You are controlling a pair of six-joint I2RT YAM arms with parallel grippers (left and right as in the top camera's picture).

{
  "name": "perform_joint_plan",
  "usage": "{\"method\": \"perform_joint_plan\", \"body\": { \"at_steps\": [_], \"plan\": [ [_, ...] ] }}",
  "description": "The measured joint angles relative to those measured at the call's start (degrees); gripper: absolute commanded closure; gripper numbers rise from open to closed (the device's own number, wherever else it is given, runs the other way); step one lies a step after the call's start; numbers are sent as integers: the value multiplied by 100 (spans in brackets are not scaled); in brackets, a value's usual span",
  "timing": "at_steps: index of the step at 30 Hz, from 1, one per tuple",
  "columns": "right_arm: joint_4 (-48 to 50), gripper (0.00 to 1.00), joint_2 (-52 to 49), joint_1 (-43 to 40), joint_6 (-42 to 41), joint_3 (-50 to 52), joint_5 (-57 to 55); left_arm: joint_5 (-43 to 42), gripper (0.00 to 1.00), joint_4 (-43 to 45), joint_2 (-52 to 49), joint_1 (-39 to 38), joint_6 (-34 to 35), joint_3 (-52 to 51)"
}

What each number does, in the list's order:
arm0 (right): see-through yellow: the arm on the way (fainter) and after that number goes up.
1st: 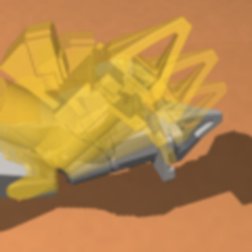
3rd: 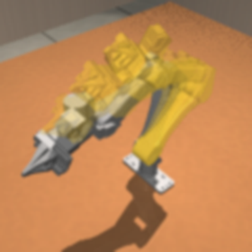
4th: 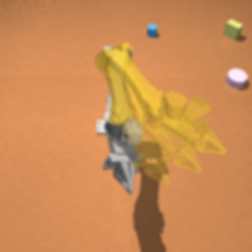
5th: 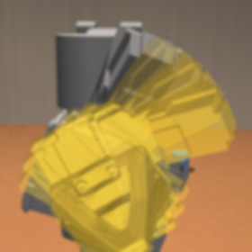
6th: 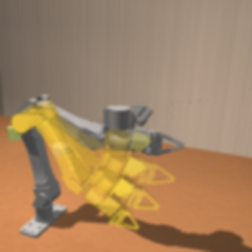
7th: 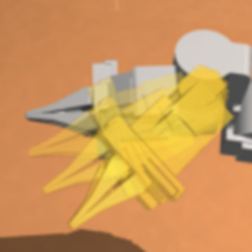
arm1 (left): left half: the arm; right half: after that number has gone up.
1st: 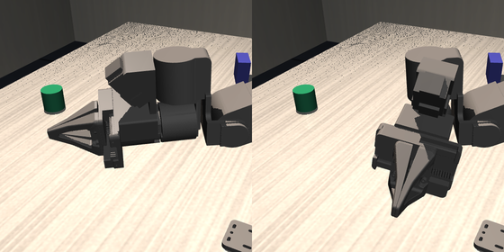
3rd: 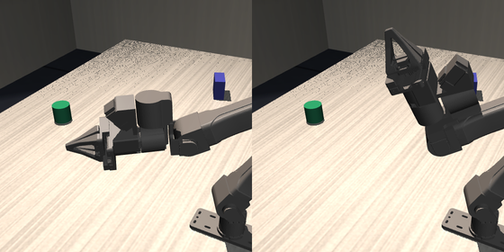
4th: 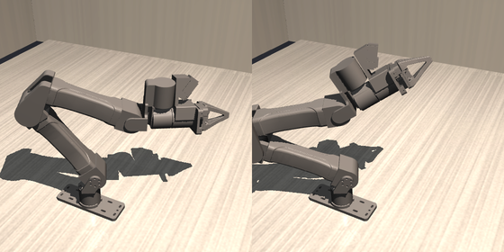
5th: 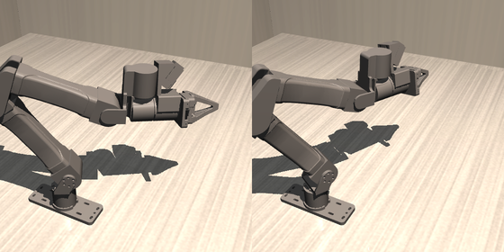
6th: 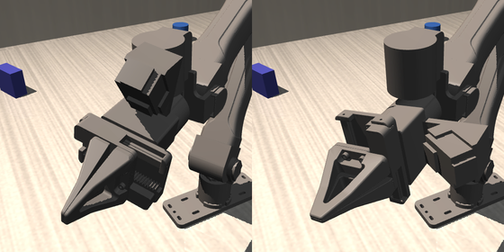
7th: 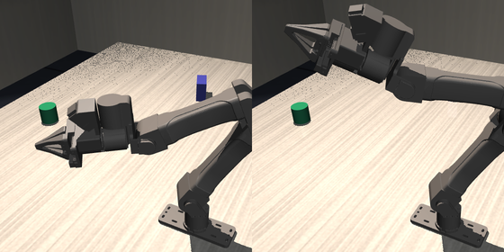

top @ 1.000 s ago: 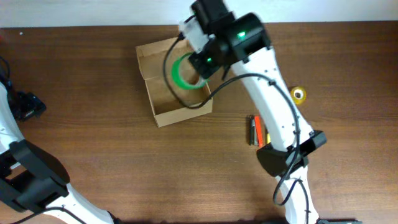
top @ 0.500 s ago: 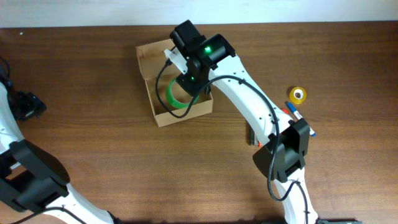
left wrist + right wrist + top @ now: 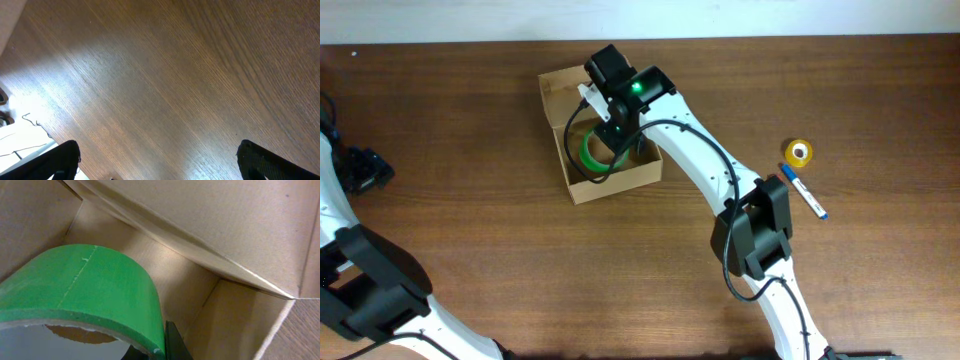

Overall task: Pack container
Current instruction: 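Carry the green tape roll over the box and lower it inside, then release the green tape and lift the right gripper out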

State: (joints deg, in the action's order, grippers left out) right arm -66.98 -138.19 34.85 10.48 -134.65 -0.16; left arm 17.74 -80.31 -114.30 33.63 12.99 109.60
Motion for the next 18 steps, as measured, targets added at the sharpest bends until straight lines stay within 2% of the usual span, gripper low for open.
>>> {"method": "perform_joint_plan", "body": {
  "at_steps": [8, 18],
  "plan": [
    [-140, 97, -162, -280, -2, 15, 0, 2, 0, 0, 0, 0, 0, 0],
    [-122, 97, -164, -326, -2, 584, -94, 0, 0, 0, 0, 0, 0, 0]
  ]
}}
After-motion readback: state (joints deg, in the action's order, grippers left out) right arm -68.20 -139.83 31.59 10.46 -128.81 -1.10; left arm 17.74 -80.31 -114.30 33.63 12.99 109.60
